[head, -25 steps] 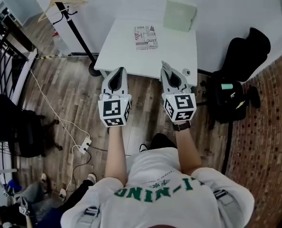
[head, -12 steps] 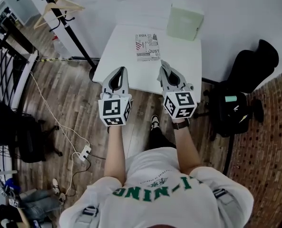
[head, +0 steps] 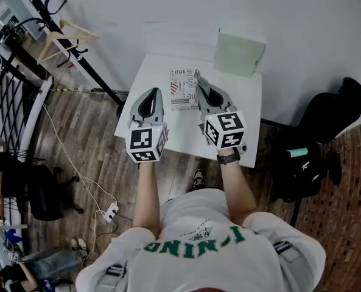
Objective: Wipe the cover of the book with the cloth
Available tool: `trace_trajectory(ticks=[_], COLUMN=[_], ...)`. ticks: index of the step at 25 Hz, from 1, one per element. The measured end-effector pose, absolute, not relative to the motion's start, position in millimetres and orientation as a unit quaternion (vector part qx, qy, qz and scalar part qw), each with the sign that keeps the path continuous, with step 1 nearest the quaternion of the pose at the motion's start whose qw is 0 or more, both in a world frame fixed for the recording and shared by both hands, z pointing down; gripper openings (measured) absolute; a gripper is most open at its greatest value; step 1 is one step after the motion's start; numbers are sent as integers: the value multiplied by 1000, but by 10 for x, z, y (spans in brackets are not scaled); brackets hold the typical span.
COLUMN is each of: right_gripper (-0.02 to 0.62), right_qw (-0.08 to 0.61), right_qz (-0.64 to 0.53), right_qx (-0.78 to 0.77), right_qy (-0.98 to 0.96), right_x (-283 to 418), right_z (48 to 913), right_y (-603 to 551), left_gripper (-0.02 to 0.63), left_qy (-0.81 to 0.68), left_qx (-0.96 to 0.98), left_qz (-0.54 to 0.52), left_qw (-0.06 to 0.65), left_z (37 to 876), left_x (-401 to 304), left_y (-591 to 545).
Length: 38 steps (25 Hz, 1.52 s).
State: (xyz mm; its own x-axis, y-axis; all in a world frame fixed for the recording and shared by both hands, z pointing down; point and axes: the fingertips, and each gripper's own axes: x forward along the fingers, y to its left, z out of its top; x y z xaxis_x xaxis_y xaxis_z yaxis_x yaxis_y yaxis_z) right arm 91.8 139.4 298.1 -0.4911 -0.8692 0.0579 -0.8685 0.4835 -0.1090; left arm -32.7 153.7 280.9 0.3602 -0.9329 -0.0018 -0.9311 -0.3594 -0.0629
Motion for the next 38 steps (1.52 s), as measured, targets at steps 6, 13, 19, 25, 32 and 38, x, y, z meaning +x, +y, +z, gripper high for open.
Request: trace_trajectory(ticks=[6,13,19,25,32,38], right_gripper=[41,40,41,41,43,43], right_qw=[-32,-81,-129,-219,-242,-200], right_qz=[-106,-160,-185,-218,-293,-381], right_qx=[-492,-483,-481,-471,-451,-446], right_qy=[864,857,847,826,808,785], right_x=[1015,895,660,388,48,-235], right_z=[3428,3898,4282,4823,5570,6236], right_y=[828,204,-494,-1238,-1661,-2193], left_gripper=[12,12,12,12,12,12], left_qy=[568,566,555,540,542,545], left_qx=[-822,-822,-828,-836,-827,-815], left_qz=[-47,-66,-68,-86,-105,-127], left_qw=[3,-17,-38,-55,-109,-152], left_z=[3137,3384,3623,3858,4365,4893], left_x=[-166,-279,-475,-652,-912,-1080], left_y=[991,426,-372,-1198,-1707,-2090])
